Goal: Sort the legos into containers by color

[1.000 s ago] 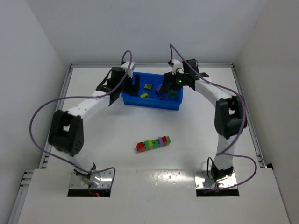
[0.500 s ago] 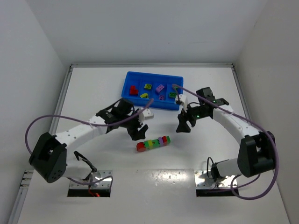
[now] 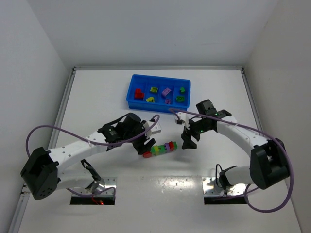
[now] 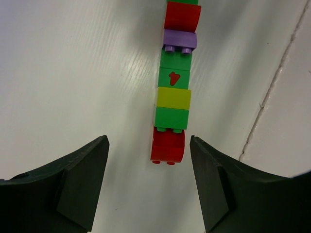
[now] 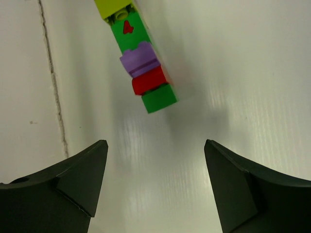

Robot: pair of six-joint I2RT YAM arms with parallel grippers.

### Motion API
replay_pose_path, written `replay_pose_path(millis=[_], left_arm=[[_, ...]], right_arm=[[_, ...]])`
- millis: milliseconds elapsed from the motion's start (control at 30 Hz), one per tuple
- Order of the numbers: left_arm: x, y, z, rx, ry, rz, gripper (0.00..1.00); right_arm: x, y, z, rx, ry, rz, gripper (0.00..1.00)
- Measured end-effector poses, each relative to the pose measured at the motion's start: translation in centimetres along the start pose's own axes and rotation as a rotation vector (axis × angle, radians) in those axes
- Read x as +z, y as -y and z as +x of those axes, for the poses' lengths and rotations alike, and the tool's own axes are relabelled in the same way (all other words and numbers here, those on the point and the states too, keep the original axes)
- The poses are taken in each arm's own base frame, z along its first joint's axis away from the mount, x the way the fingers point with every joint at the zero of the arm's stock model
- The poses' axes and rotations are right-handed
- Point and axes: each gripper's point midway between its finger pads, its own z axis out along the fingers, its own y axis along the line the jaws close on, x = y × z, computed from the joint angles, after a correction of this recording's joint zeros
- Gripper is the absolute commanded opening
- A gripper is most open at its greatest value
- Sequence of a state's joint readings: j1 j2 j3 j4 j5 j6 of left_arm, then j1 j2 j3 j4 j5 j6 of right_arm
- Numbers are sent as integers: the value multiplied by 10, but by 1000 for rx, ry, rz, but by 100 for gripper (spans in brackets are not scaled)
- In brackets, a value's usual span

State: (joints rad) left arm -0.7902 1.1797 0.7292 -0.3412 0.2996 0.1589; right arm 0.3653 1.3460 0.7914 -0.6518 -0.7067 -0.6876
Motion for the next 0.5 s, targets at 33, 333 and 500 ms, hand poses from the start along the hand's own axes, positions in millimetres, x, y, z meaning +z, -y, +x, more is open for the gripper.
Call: replay_pose_path(millis=[33,333,500], left_arm=[[0,-1,1,-4,-6,-9,73],[1,-1,7,19,-18,-8,77],[2,3,12,53,-33,27,78]], right_arm=[[3,1,-2,-16,2,-1,81],[35,5,1,-59,-28,-45,81],[44,8,-2,-59,-57,-83,81]])
